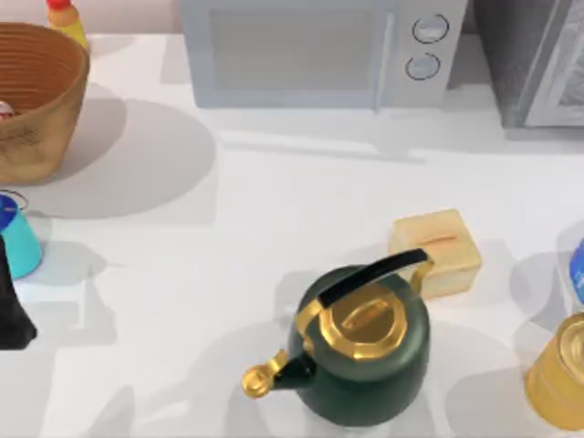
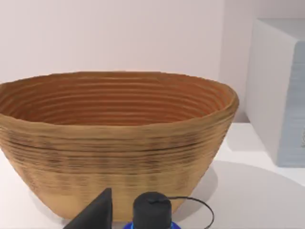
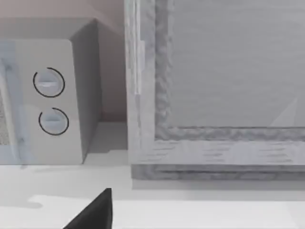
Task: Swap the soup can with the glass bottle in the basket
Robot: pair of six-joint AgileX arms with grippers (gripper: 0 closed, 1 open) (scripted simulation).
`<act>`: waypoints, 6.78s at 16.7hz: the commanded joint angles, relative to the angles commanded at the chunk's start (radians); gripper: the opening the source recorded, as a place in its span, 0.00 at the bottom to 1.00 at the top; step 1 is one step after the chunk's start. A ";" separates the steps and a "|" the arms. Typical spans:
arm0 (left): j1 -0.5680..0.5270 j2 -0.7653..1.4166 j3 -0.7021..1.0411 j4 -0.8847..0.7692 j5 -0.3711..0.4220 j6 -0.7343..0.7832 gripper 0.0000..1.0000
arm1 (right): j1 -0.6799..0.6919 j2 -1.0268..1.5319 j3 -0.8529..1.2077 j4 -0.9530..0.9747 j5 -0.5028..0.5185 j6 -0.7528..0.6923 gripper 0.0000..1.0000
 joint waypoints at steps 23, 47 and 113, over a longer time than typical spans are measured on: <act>0.087 1.555 1.534 -0.876 0.058 0.102 1.00 | 0.000 0.000 0.000 0.000 0.000 0.000 1.00; 0.153 2.594 2.505 -1.388 0.077 0.181 1.00 | 0.000 0.000 0.000 0.000 0.000 0.000 1.00; 0.006 0.049 0.042 -0.031 -0.005 0.037 0.00 | 0.000 0.000 0.000 0.000 0.000 0.000 1.00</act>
